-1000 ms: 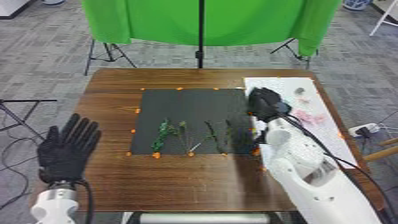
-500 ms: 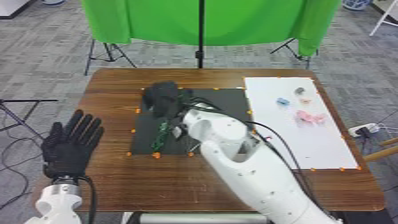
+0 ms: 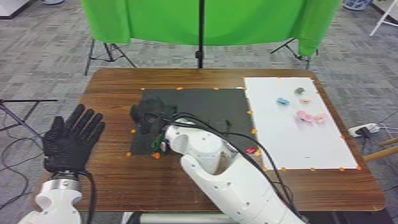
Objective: Arrange flowers
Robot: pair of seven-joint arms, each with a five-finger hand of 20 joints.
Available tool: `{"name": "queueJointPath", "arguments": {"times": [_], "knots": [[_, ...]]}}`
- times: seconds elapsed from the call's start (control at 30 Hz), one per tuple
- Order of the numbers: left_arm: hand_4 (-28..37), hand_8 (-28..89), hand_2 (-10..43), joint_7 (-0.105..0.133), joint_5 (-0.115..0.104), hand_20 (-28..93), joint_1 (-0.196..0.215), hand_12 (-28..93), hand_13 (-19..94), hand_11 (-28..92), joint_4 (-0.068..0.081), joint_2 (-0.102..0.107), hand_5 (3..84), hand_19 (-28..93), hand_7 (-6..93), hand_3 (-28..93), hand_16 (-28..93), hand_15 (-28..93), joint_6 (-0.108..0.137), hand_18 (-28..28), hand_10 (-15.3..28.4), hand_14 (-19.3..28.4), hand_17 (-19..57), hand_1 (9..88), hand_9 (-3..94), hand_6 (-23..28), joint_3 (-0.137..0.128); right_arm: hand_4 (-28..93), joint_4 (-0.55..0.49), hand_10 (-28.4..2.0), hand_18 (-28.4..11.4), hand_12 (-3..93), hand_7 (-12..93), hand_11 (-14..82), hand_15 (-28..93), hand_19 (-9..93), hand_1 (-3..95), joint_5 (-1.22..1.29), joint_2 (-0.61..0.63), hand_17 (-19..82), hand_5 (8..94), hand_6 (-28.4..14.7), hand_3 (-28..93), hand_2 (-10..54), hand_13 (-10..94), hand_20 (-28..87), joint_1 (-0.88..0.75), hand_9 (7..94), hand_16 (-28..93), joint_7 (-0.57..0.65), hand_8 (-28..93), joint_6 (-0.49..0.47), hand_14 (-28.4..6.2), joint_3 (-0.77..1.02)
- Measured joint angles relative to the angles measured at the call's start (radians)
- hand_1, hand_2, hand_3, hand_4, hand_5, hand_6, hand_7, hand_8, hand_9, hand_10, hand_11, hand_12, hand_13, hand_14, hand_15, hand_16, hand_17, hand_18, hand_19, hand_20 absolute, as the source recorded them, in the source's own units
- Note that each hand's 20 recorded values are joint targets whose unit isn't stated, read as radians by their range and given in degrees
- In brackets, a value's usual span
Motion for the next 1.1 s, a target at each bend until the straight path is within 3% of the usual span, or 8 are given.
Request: {"name": "queueJointPath", "arguments": {"times": [0.1,0.17,0.33,0.77,0.93,1.1], "knots": [[-28.3,-9,16.7,-0.002,0.0,11,0.0,9,26,18,0.0,0.001,43.4,33,10.1,75,-7,31,-0.001,13.4,15.4,16.0,-7.5,25.4,35.8,9.6,0.0,-28,0.001,-15.3,-23.1,19.1,28,31.2,62,92,53.6,0.0,-0.001,32,56.9,-2.1,78,-9.5,57,45,-0.006,60.2,34,0.022,-18,-0.021,-10.3,0.0],[-28.3,-9,16.7,-0.002,0.0,11,0.0,9,26,18,0.0,0.001,43.3,33,10.1,76,-7,31,-0.002,13.4,15.4,16.1,-7.5,25.4,35.8,9.6,0.0,-28,0.001,-15.3,-23.3,16.5,25,26.5,62,92,53.0,0.0,-0.001,31,55.5,-2.2,79,-9.5,57,45,-0.01,58.9,33,0.032,-18,-0.04,-10.8,0.001],[-28.3,-9,16.5,-0.003,0.0,11,0.0,9,26,18,0.0,0.001,43.3,33,10.2,76,-7,31,-0.004,13.4,15.3,16.1,-7.5,25.4,35.8,9.6,0.0,-28,0.0,-15.7,-23.5,15.5,21,19.8,62,91,52.2,-0.001,-0.001,31,53.3,-2.7,80,-9.5,56,45,-0.015,56.0,32,0.043,-16,-0.075,-11.5,0.002],[-28.3,-9,15.9,-0.009,-0.003,11,-0.007,9,26,18,0.004,-0.004,43.3,33,10.1,76,-7,31,-0.01,13.4,15.3,16.0,-7.5,25.8,35.8,9.6,0.002,-28,-0.032,-16.8,-24.0,15.2,17,16.7,65,91,45.5,0.055,0.001,30,50.3,-4.2,86,-9.5,54,43,-0.021,52.0,21,0.146,-14,-0.08,-13.8,0.011],[-28.3,-9,15.9,-0.019,-0.003,11,0.001,9,26,18,0.003,-0.029,43.3,32,10.1,76,-7,31,-0.016,13.4,15.4,16.0,-7.3,25.8,35.9,9.6,-0.012,-28,-0.143,-18.6,-24.1,14.9,15,15.2,65,89,43.1,0.175,0.032,30,48.8,-5.4,84,-9.5,52,42,-0.053,49.3,19,0.212,-13,-0.092,-15.5,0.061],[-28.3,-9,15.8,-0.02,-0.002,11,0.034,9,26,18,-0.011,-0.056,43.3,32,10.1,76,-7,31,-0.025,13.5,15.4,16.0,-7.4,25.8,35.9,9.6,-0.03,-28,-0.32,-19.4,-24.5,14.9,14,14.1,63,89,41.5,0.276,0.115,29,47.9,-6.4,83,-9.5,49,40,-0.115,47.0,17,0.324,-12,-0.076,-16.6,0.177]]}}
